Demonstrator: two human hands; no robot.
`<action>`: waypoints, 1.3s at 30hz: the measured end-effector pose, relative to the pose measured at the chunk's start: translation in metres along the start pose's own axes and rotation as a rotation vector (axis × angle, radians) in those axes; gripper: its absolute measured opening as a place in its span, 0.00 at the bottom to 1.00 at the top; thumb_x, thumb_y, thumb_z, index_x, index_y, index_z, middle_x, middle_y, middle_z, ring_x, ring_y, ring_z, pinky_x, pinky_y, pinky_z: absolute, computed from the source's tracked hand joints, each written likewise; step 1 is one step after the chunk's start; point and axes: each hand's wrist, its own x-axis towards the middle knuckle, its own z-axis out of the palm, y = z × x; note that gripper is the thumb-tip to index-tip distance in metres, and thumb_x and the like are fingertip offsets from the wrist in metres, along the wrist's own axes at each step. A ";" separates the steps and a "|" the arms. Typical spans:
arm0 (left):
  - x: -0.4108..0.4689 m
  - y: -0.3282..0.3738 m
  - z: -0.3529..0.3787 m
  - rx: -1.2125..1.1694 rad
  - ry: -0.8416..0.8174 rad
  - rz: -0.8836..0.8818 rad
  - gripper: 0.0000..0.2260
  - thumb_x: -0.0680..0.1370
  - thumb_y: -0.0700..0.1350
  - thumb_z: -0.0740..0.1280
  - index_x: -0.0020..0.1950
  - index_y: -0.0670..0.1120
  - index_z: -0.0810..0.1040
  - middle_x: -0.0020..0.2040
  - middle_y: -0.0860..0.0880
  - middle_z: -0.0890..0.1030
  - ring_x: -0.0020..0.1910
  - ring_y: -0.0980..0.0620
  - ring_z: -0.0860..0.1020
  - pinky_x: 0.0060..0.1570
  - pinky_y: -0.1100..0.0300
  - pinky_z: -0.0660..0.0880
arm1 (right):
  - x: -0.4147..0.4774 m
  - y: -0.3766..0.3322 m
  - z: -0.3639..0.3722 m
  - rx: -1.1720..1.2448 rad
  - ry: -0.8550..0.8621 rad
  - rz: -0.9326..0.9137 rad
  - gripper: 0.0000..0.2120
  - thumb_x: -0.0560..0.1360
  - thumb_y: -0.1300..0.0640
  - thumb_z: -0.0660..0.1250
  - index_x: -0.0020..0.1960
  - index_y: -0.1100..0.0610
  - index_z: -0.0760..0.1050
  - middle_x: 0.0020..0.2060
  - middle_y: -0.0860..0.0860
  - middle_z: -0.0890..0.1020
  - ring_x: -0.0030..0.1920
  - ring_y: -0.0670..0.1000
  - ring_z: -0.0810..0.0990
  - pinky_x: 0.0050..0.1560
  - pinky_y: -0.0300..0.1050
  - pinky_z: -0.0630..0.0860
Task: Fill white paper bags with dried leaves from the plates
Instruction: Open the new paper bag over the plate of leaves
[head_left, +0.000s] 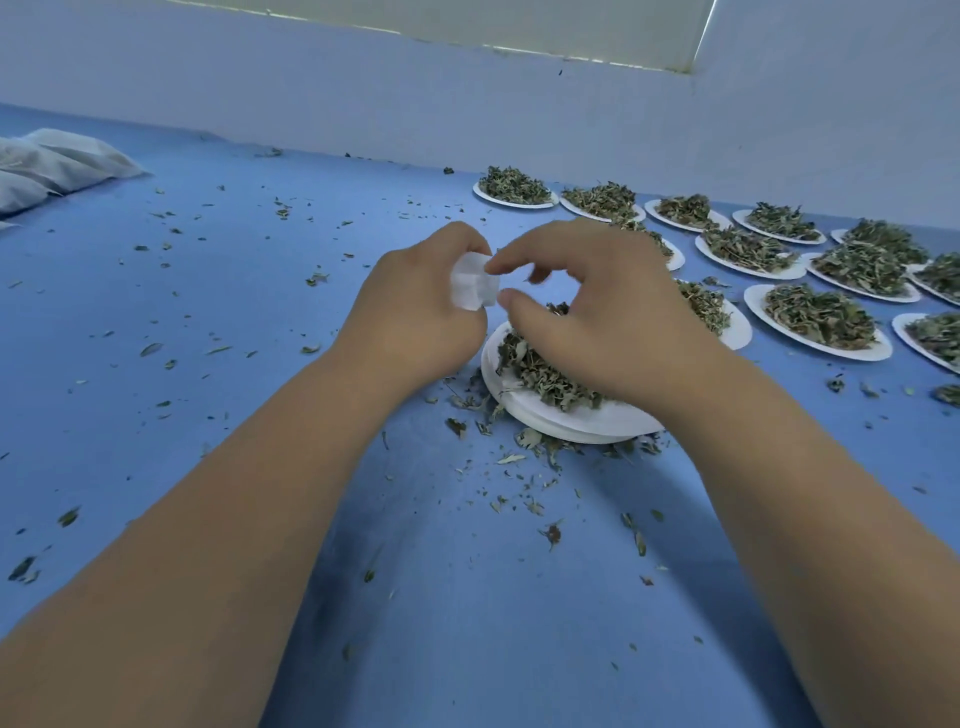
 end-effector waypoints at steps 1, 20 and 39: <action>0.000 0.000 0.001 -0.005 -0.006 0.007 0.16 0.72 0.41 0.66 0.54 0.59 0.74 0.46 0.54 0.80 0.44 0.50 0.77 0.39 0.58 0.75 | 0.000 -0.001 0.002 -0.002 0.001 -0.012 0.10 0.75 0.56 0.70 0.56 0.49 0.84 0.37 0.31 0.76 0.42 0.43 0.78 0.48 0.33 0.72; -0.002 0.008 -0.013 -0.170 -0.112 -0.022 0.23 0.69 0.46 0.66 0.60 0.65 0.70 0.50 0.62 0.77 0.46 0.63 0.76 0.35 0.69 0.71 | 0.025 -0.001 0.003 0.143 -0.036 0.058 0.08 0.79 0.60 0.67 0.50 0.49 0.83 0.38 0.36 0.80 0.40 0.43 0.81 0.42 0.32 0.72; 0.001 -0.001 -0.022 -0.011 -0.097 0.033 0.11 0.73 0.39 0.68 0.52 0.53 0.75 0.40 0.56 0.76 0.37 0.57 0.74 0.30 0.70 0.67 | 0.026 -0.008 -0.007 0.163 -0.073 -0.059 0.05 0.74 0.63 0.72 0.43 0.53 0.80 0.38 0.40 0.82 0.40 0.40 0.83 0.41 0.28 0.72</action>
